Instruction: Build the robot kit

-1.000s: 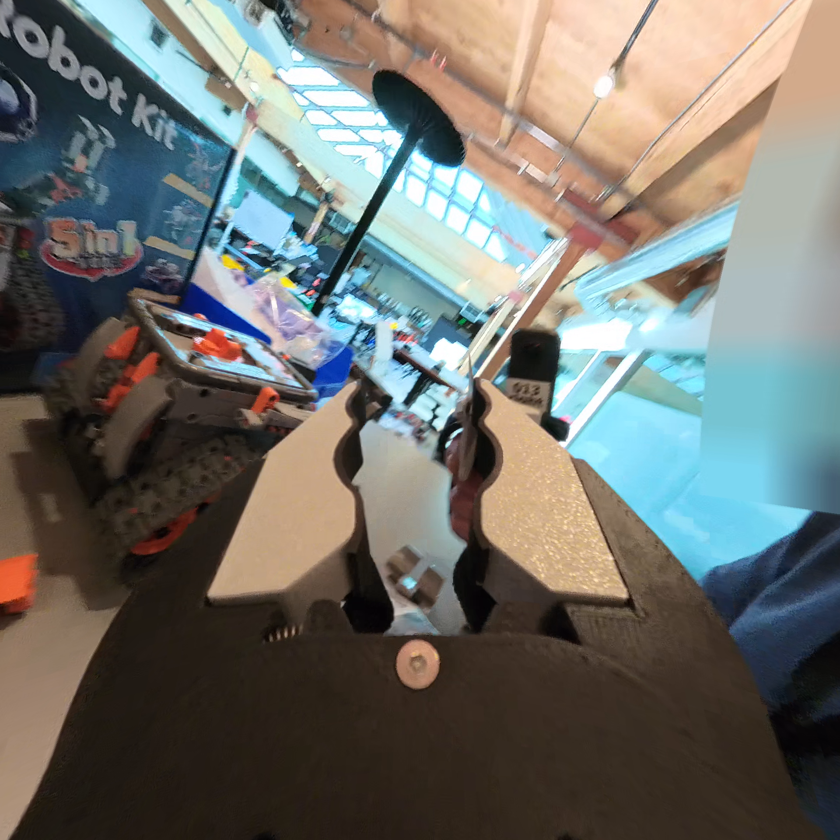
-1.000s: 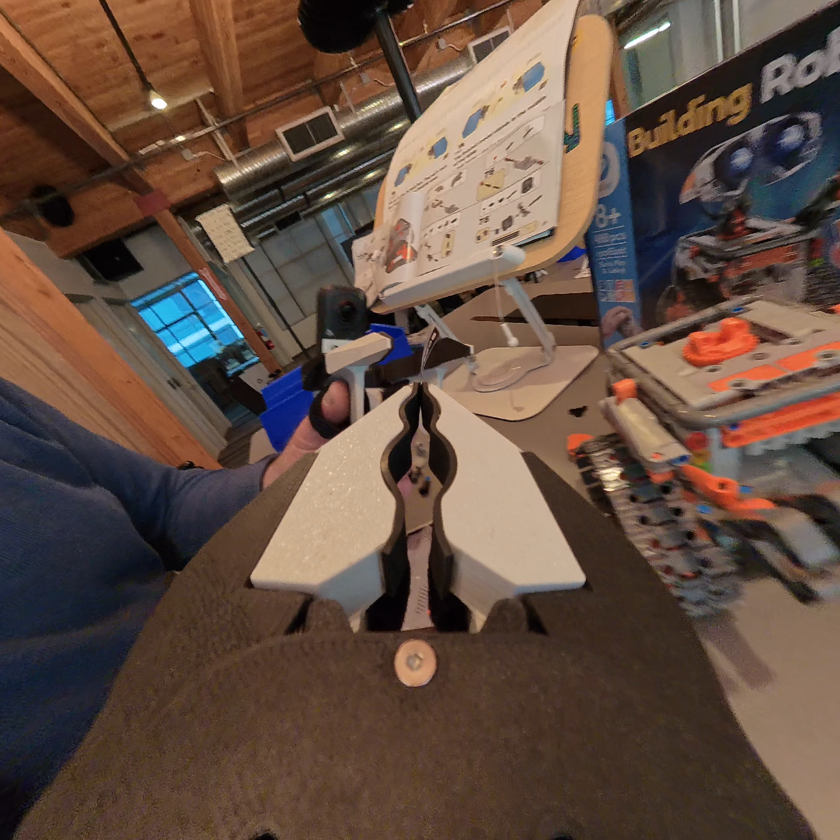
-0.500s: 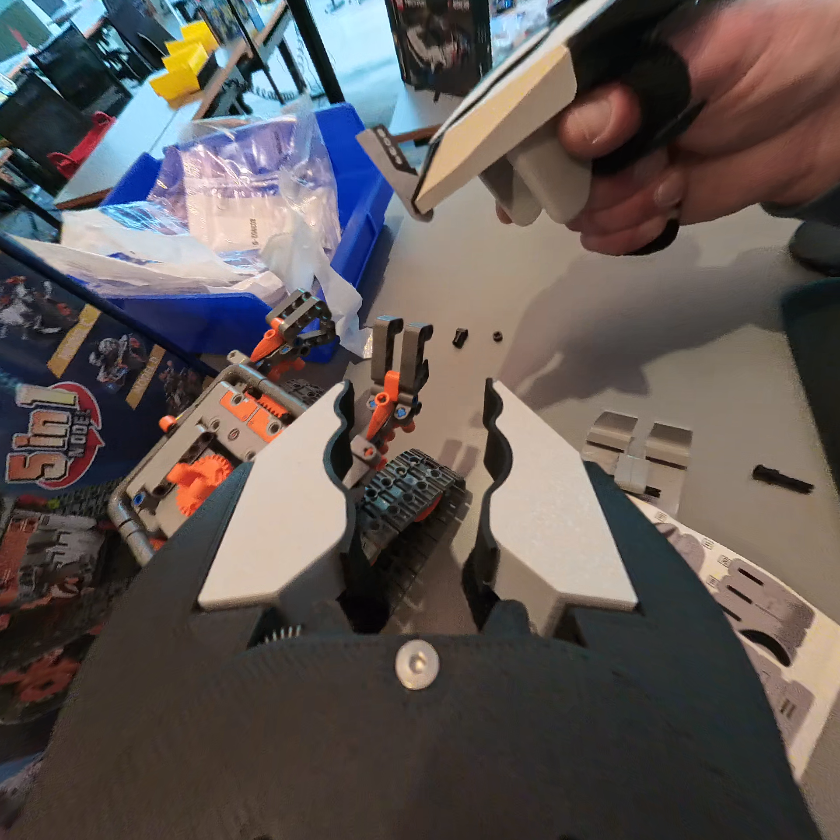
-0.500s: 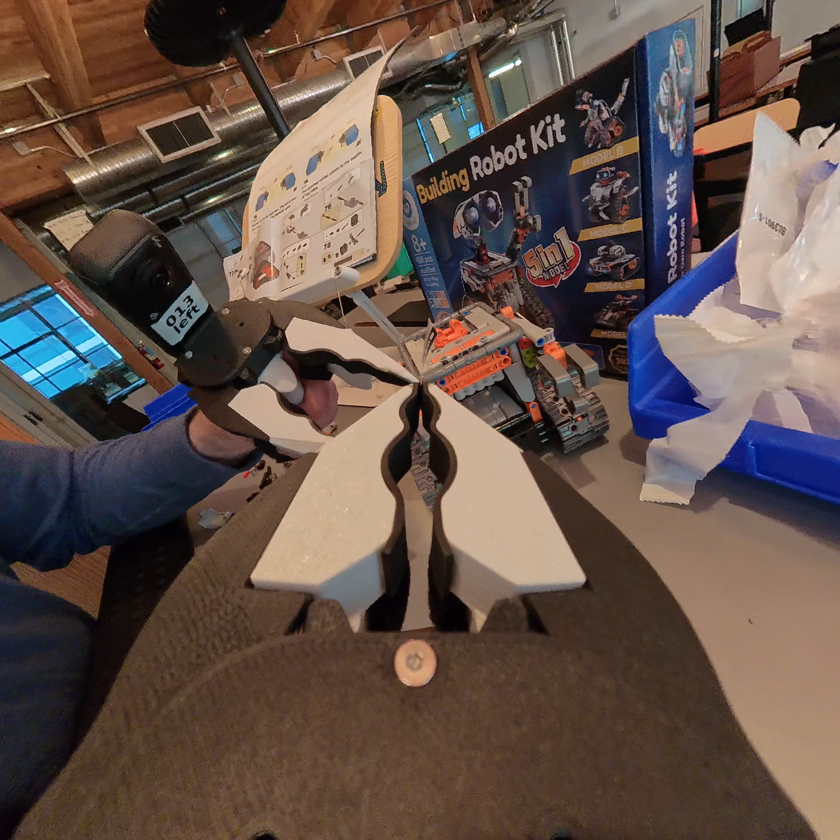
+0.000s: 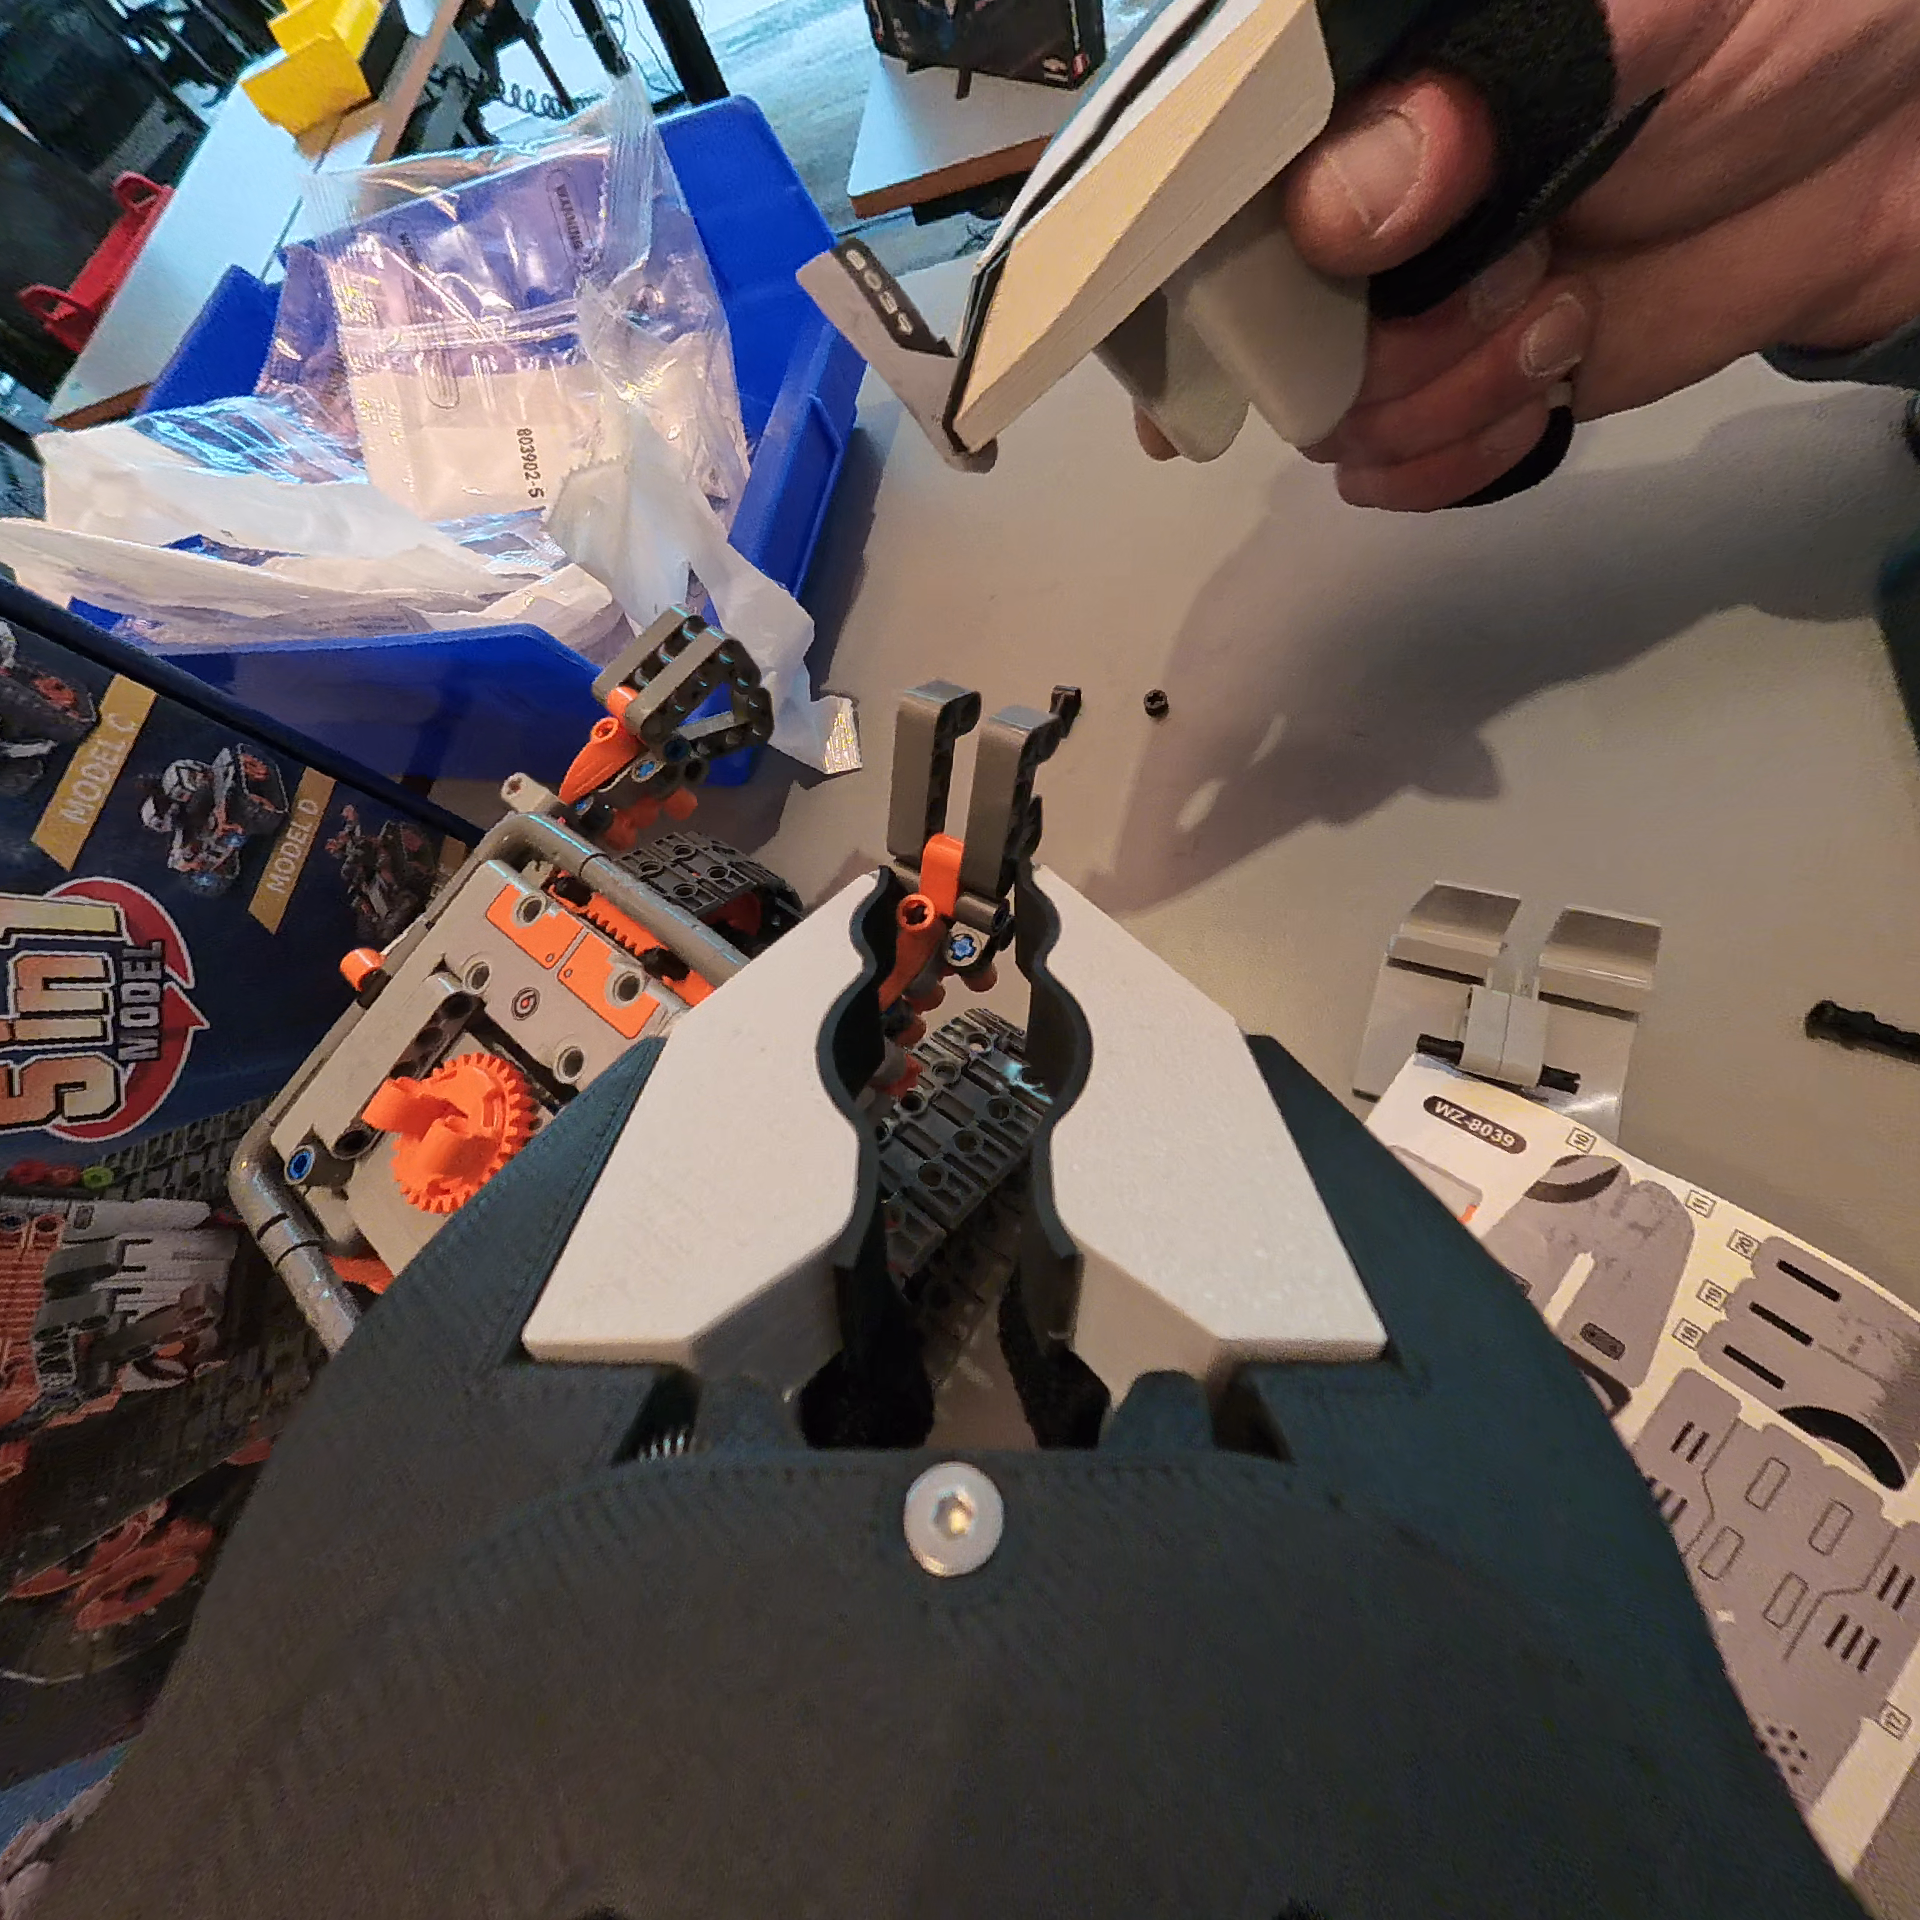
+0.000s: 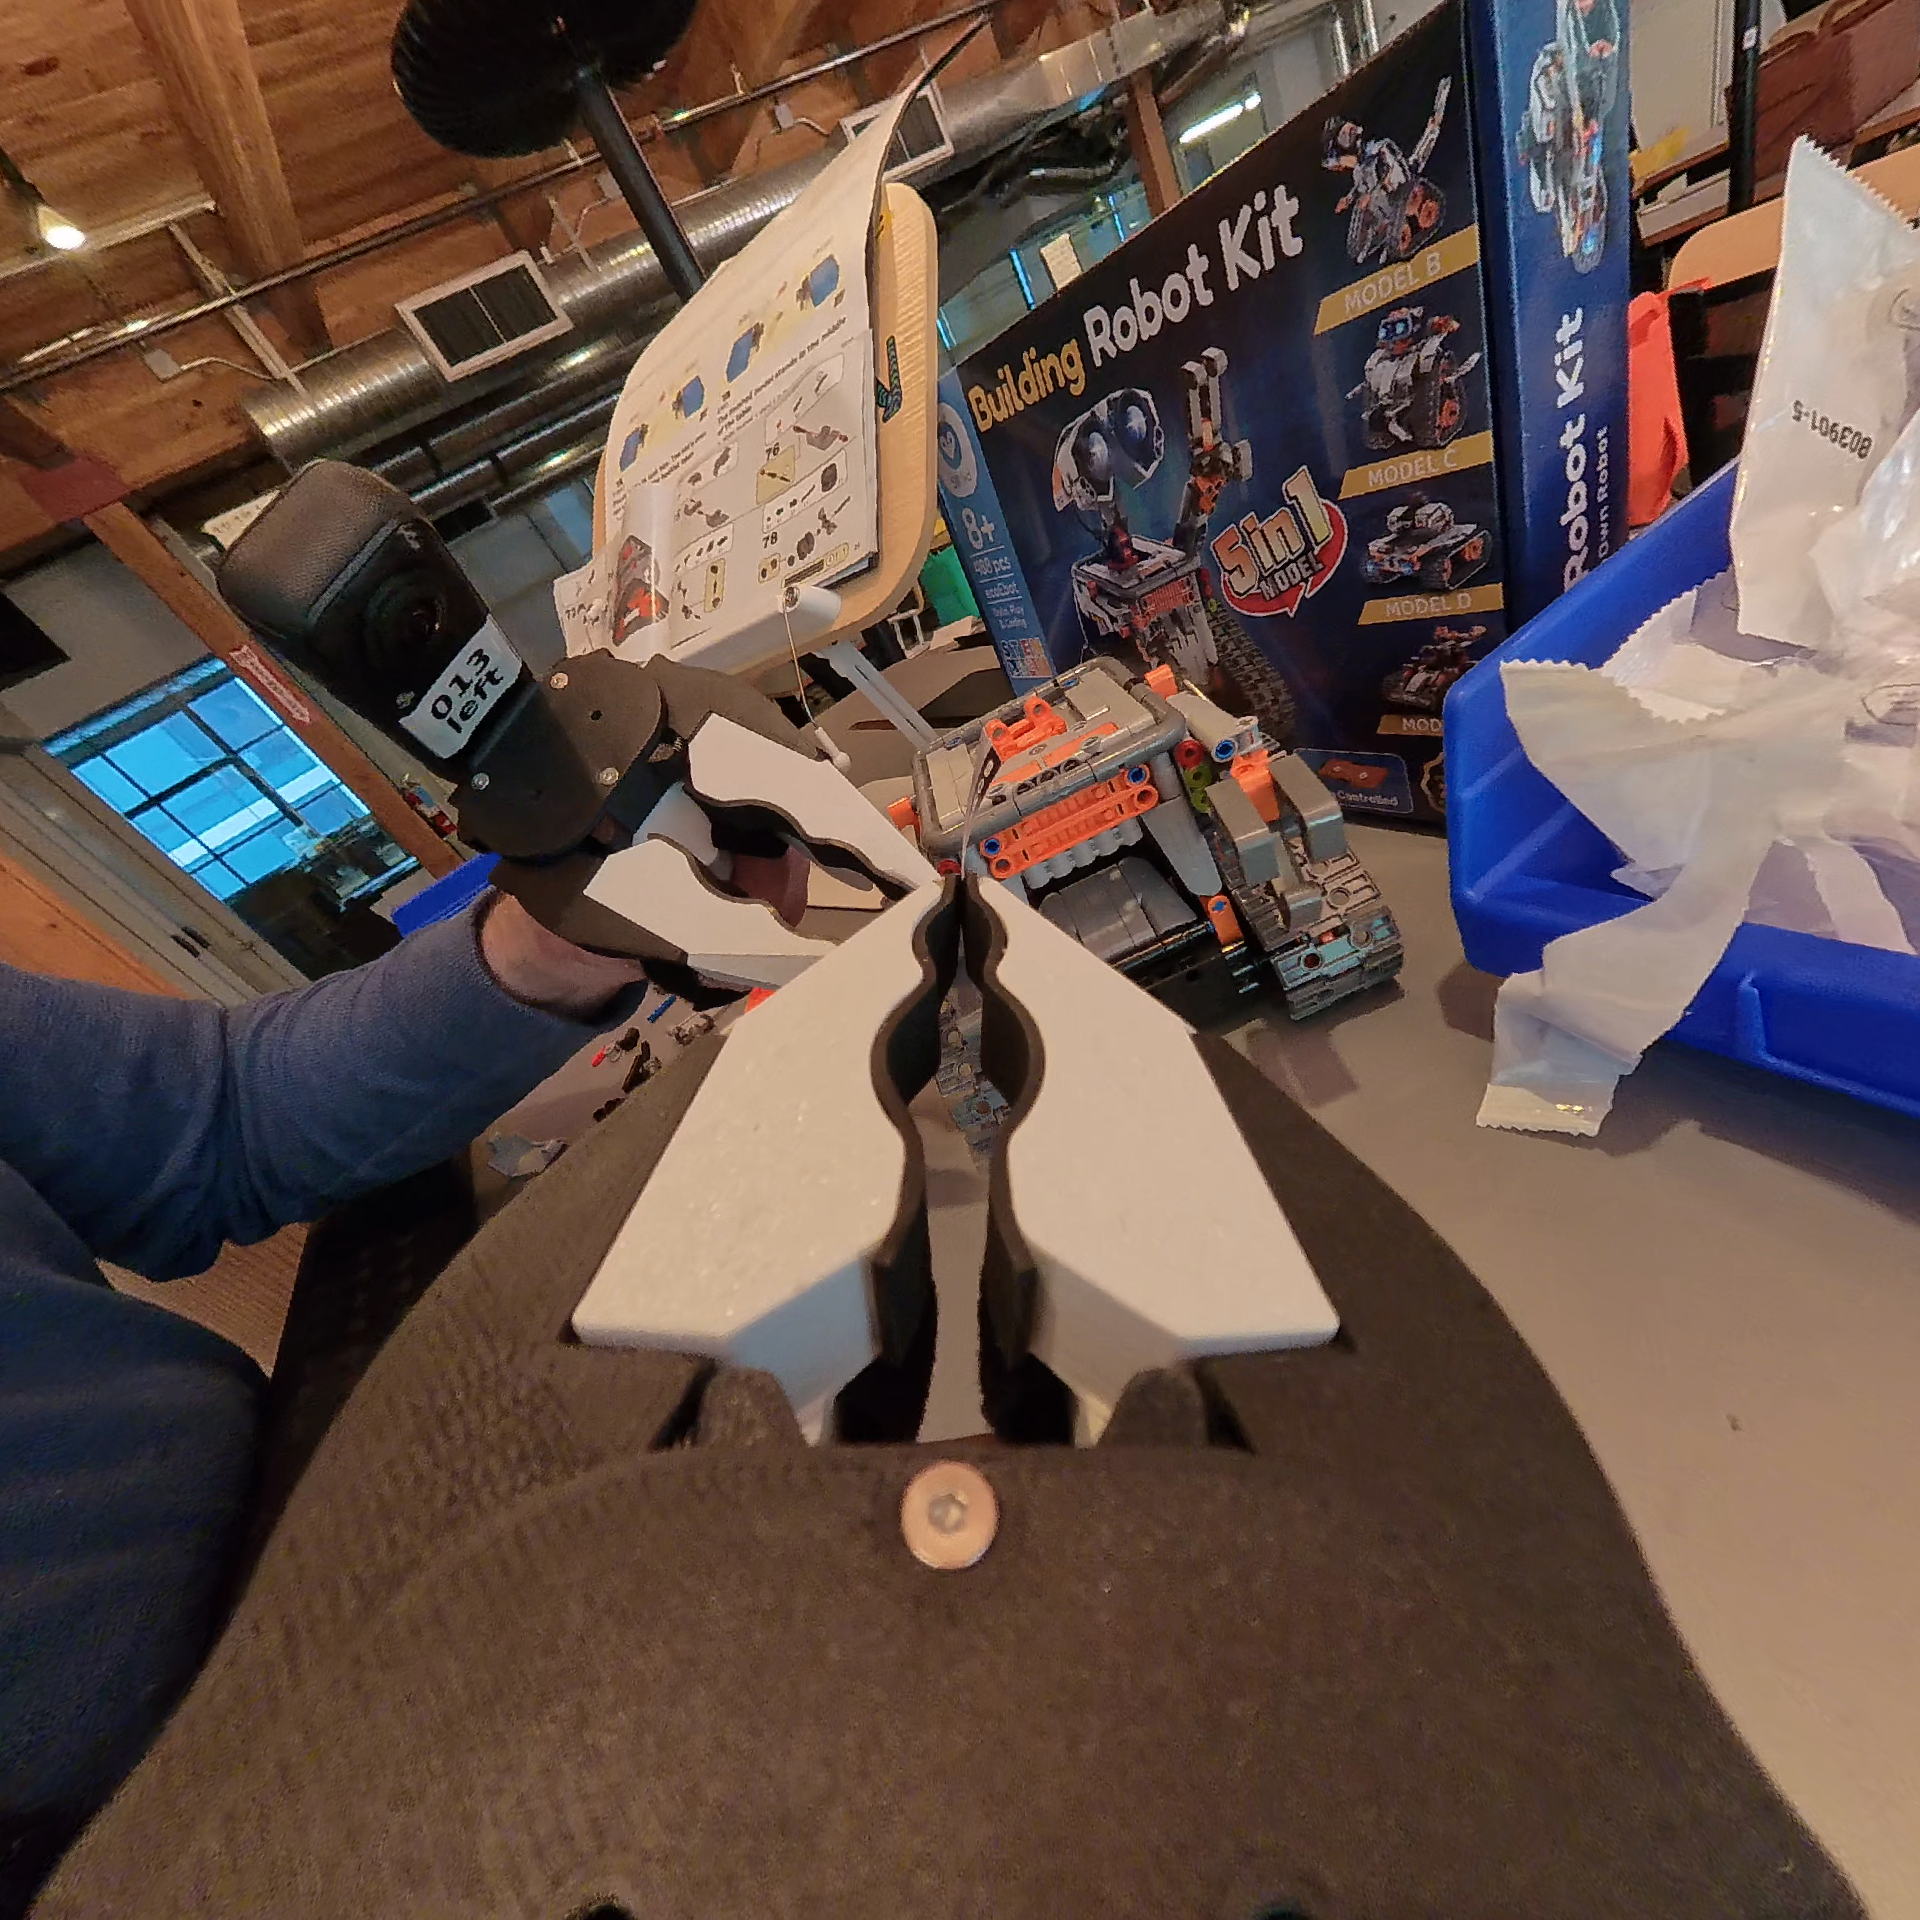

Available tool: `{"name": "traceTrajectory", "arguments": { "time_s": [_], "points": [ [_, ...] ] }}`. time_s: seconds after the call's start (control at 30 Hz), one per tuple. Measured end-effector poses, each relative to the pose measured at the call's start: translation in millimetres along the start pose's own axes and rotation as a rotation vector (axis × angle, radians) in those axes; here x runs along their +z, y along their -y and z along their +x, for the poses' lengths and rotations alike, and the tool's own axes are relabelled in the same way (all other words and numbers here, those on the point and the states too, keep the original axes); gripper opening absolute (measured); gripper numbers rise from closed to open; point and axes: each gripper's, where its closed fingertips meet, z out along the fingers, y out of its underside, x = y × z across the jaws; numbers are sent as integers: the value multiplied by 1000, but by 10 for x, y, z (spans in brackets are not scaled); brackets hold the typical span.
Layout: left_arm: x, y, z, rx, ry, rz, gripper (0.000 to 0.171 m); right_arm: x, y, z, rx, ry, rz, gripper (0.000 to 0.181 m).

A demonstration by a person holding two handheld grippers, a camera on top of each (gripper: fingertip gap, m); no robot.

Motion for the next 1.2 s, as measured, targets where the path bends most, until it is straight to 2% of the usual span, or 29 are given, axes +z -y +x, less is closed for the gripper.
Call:
{"name": "traceTrajectory", "arguments": {
  "time_s": [0.2,0.3,0.4,0.43,0.53,0.63,0.67,0.73,0.8,0.93,0.97,1.03,1.2],
  "points": [
    [-32,-23,31,12,-13,10,21,5,19,-12,5,19,4,0],
    [-153,61,8,-22,-13,75,39,-3,16,-19,4,19,7,0],
    [-377,161,-105,-72,15,153,38,-37,27,0,6,13,19,0],
    [-431,190,-170,-87,27,168,31,-44,29,7,7,11,22,0],
    [-378,147,-334,-119,69,67,19,-42,27,22,9,9,26,0],
    [-191,-6,-389,-93,137,-141,1,-27,22,10,1,8,25,0],
    [-151,-58,-418,-94,170,-202,8,-24,21,6,-2,7,25,0],
    [-118,1,-445,-55,233,-206,10,-23,17,-10,-8,8,25,0],
    [-100,-25,-490,-33,313,-256,33,-22,10,-29,-9,11,25,0],
    [-87,-28,-519,24,430,-243,49,-19,-2,-43,-19,14,18,0],
    [-75,-37,-506,21,432,-238,46,-22,-1,-43,-21,14,18,0],
    [-41,-99,-469,-20,409,-255,27,-20,-5,-41,-22,13,15,0],
    [-104,-110,-488,-17,392,-220,13,-10,-20,-50,-25,16,4,0]
  ]
}}
